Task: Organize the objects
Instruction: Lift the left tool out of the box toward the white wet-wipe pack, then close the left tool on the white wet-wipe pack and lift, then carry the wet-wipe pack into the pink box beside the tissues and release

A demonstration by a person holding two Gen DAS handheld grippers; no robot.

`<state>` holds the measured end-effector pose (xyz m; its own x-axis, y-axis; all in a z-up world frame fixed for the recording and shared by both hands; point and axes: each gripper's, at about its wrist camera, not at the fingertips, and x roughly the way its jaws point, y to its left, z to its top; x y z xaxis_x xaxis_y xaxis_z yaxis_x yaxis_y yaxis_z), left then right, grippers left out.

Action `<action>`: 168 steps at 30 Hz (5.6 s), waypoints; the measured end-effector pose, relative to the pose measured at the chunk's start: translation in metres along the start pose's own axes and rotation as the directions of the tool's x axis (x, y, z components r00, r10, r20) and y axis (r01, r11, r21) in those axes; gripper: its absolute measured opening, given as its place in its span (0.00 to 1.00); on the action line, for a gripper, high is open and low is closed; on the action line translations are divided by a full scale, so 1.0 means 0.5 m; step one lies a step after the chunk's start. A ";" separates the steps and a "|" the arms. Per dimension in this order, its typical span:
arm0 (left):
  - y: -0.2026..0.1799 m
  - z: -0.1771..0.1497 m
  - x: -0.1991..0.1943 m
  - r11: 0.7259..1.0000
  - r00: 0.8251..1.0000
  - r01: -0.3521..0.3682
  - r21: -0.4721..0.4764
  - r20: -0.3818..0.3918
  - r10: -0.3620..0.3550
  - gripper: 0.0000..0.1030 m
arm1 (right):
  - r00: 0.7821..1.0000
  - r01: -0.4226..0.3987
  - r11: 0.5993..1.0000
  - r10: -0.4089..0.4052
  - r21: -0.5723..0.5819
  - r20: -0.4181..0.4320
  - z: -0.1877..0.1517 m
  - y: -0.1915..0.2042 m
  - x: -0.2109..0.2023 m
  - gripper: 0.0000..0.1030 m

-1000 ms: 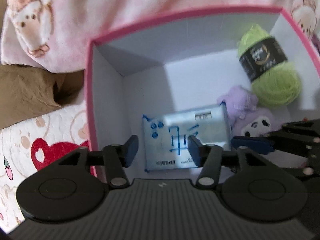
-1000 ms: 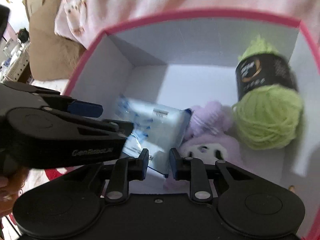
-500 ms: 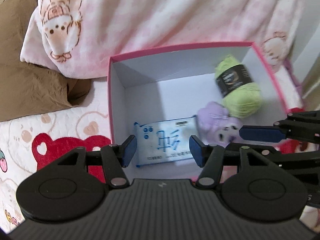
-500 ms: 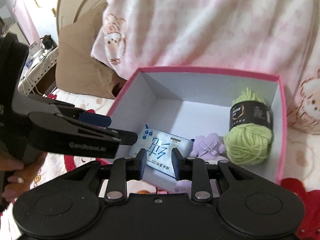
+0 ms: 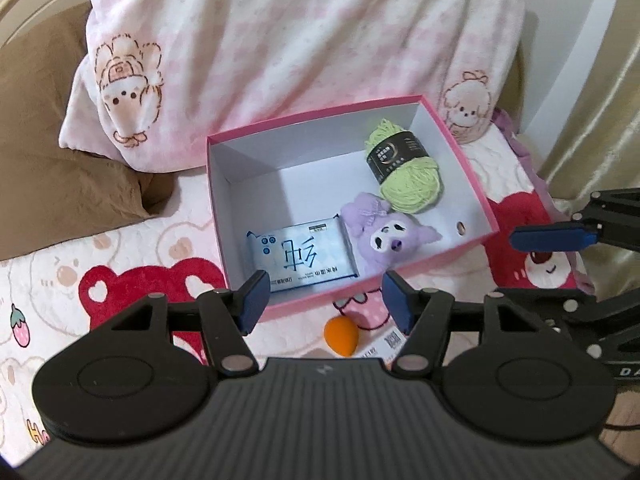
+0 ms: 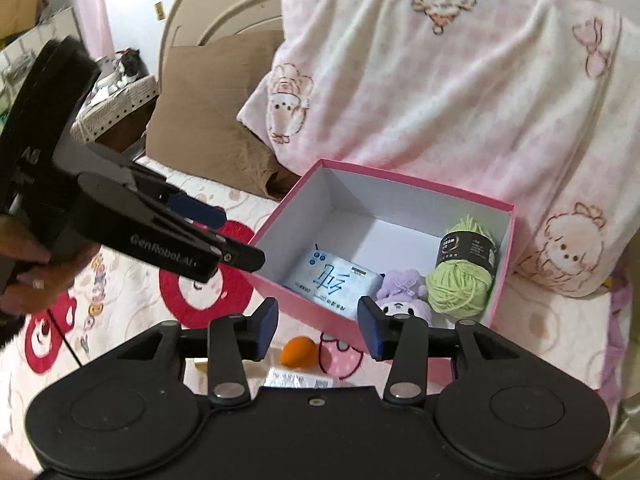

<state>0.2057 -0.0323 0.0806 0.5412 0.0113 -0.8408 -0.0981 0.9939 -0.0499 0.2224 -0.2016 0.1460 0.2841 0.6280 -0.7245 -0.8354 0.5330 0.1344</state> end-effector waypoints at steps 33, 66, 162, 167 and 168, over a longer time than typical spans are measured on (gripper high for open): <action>-0.094 -0.228 0.068 0.997 0.987 0.075 0.000 -0.145 -0.074 0.67 | 0.992 -0.016 0.995 0.029 0.101 -0.125 -0.308 -0.015 0.044 0.76; -0.130 -0.343 0.282 0.926 0.939 0.304 -0.226 -0.091 -0.331 0.42 | 0.984 0.018 0.995 0.000 0.096 -0.178 -0.415 0.001 0.192 0.76; 0.125 0.064 0.350 0.947 0.978 0.049 -0.317 -0.179 -0.111 0.38 | 0.988 -0.049 0.951 0.091 0.304 -0.127 -0.011 -0.111 0.450 0.62; 0.100 0.069 0.367 0.975 0.979 -0.027 -0.223 -0.202 -0.019 0.39 | 0.983 -0.073 0.943 0.122 0.325 -0.136 -0.018 -0.116 0.464 0.61; 0.099 0.067 0.368 0.975 0.979 -0.031 -0.220 -0.203 -0.014 0.39 | 0.983 -0.076 0.943 0.125 0.323 -0.134 -0.017 -0.116 0.462 0.62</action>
<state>0.3286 0.0226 -0.0586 0.3614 -0.0256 -0.9321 -0.2962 0.9447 -0.1408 0.3327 -0.0922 -0.0350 0.1117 0.6078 -0.7862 -0.6579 0.6382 0.3999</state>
